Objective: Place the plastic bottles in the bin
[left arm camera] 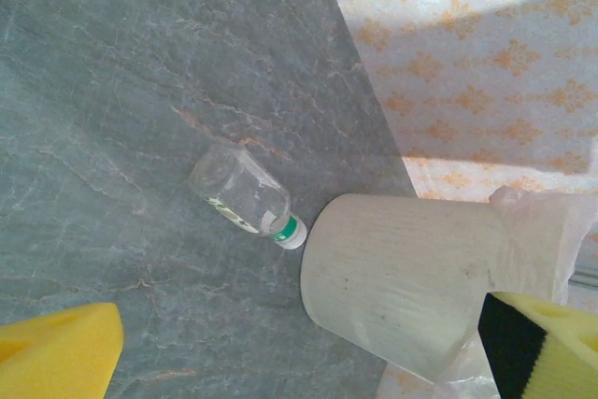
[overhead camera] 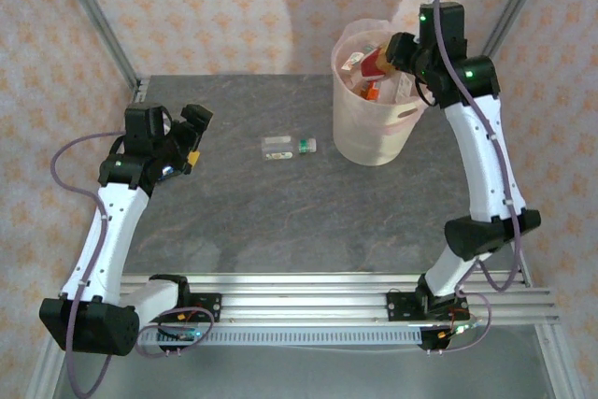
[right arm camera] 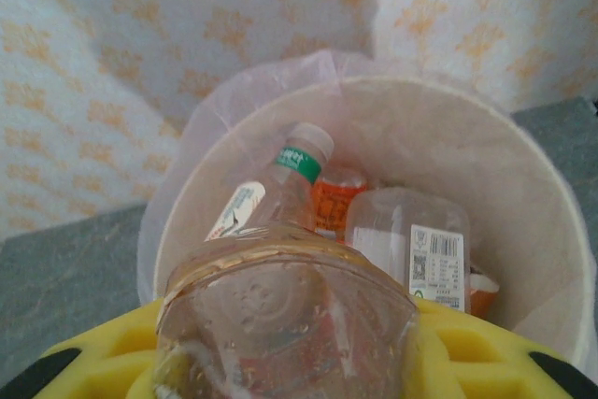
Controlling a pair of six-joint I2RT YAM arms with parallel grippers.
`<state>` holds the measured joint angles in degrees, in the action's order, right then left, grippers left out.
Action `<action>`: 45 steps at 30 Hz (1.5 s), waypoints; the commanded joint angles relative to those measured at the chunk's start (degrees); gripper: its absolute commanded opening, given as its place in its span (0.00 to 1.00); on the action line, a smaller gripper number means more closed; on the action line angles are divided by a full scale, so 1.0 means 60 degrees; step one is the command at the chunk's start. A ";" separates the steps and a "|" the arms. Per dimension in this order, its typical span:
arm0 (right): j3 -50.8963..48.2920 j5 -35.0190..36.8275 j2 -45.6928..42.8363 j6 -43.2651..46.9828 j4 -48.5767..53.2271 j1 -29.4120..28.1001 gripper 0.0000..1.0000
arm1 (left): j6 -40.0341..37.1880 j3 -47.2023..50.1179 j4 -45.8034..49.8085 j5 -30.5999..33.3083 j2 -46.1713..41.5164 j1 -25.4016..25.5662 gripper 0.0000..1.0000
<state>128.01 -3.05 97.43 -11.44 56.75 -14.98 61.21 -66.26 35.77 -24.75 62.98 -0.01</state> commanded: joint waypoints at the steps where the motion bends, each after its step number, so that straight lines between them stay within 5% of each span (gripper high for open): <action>1: 0.0797 -0.1016 0.0637 0.0133 0.1182 0.0242 0.32 | -0.0313 0.0093 0.0235 0.0244 -0.0143 -0.0013 0.99; 7: 0.2494 -0.1904 0.2243 0.0173 0.2122 0.0636 0.42 | -0.0380 0.0083 0.0281 0.0244 -0.0104 -0.0013 0.99; 21: 0.3934 0.0434 0.3521 0.0202 0.1626 0.0766 0.89 | -0.0356 0.0100 0.0220 0.0214 0.0165 -0.0013 0.99; 32: 0.4003 0.0339 0.3837 0.0328 0.1308 0.1223 0.80 | -0.0330 0.0213 0.0169 0.0273 0.0328 -0.0013 0.99; 37: 0.4820 0.0235 0.3857 0.0656 0.1593 0.1216 0.86 | -0.0366 0.0233 0.0134 0.0229 0.0414 -0.0006 0.99; 45: 0.4317 -0.0049 0.2437 0.0670 0.1673 0.1221 0.85 | -0.0500 0.0277 0.0118 0.0277 0.0303 -0.0013 1.00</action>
<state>154.78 -2.13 117.86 -8.01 65.76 -7.57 59.88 -65.39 35.81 -24.58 65.54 -0.01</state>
